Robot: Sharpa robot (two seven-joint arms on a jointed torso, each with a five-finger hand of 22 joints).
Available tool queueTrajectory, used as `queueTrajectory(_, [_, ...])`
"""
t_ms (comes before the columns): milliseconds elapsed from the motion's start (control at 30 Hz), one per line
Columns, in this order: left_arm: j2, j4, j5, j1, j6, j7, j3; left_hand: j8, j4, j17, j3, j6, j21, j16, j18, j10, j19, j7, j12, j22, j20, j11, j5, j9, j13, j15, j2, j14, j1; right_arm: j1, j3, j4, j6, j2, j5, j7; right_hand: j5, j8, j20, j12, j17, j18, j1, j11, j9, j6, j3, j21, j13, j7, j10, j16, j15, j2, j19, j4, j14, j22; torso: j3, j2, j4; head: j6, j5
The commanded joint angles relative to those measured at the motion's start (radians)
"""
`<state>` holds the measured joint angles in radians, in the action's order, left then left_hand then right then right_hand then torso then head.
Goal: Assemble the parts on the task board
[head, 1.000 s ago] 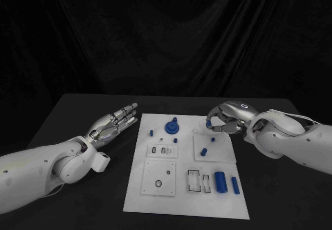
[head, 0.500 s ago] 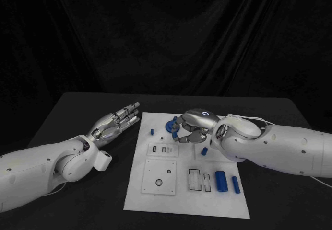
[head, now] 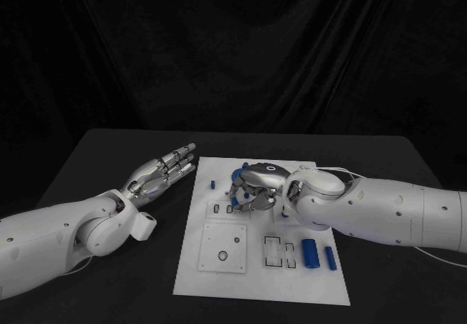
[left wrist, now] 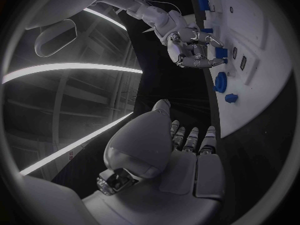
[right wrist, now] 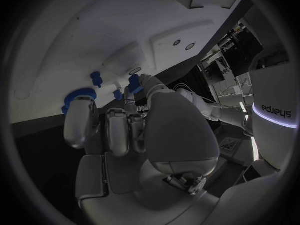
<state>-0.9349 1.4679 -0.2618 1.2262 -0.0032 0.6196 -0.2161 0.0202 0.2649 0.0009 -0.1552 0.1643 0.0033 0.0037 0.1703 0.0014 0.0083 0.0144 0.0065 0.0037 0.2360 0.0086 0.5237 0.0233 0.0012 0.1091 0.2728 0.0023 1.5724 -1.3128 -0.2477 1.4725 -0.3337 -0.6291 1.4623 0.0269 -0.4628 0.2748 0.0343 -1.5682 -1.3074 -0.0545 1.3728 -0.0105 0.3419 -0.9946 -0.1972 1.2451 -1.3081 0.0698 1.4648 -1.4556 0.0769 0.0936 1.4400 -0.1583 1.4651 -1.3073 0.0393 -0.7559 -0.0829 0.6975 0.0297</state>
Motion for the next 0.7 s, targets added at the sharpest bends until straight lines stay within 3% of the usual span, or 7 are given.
queueTrajectory(33, [0.002, 0.001, 0.0, -0.001, 0.013, 0.009, 0.001, 0.004, 0.0, -0.001, 0.007, -0.005, 0.003, -0.004, 0.01, -0.001, 0.0, 0.004, -0.007, 0.002, 0.004, 0.007, 0.005, 0.001, -0.001, 0.006, -0.001, -0.002, 0.008, 0.004, 0.0, -0.001, 0.044, 0.0, 0.011, -0.043, 0.006, 0.015, 0.005, -0.003, -0.156, -0.018, 0.0, 0.006, 0.061, 0.002, -0.004, -0.01, -0.263, 0.003, 0.106, 0.006, -0.008, 0.0, -0.006, 0.005, 0.075, -0.138, 0.0004, 0.0, 0.0013, 0.001, -0.001])
queueTrajectory(300, [0.003, -0.001, 0.0, -0.001, 0.015, 0.008, 0.001, 0.004, -0.001, -0.001, 0.008, -0.006, 0.003, -0.004, 0.01, -0.001, 0.0, 0.003, -0.007, 0.002, 0.005, 0.008, 0.005, 0.001, -0.001, 0.007, -0.001, -0.002, 0.008, 0.004, 0.0, 0.002, 0.048, -0.006, 0.013, -0.059, 0.006, 0.014, 0.006, -0.003, -0.153, -0.02, 0.0, 0.008, 0.061, 0.007, -0.006, -0.016, -0.263, 0.004, 0.106, 0.009, -0.01, 0.001, -0.008, 0.007, 0.074, -0.136, -0.0008, 0.001, 0.0063, 0.001, -0.006])
queueTrajectory(700, [0.001, -0.003, 0.0, -0.001, 0.019, 0.006, 0.001, 0.004, -0.001, -0.001, 0.008, -0.006, 0.003, -0.004, 0.01, -0.001, 0.0, 0.003, -0.007, 0.002, 0.005, 0.008, 0.005, 0.001, -0.001, 0.007, -0.001, -0.002, 0.008, 0.005, 0.0, 0.024, -0.011, -0.031, 0.027, -0.046, -0.008, 0.019, 0.008, -0.003, -0.158, -0.019, 0.004, 0.008, 0.068, 0.005, -0.012, -0.013, -0.263, 0.004, 0.106, 0.003, -0.01, 0.003, -0.005, 0.017, 0.076, -0.138, -0.0015, 0.001, 0.0032, -0.002, -0.007])
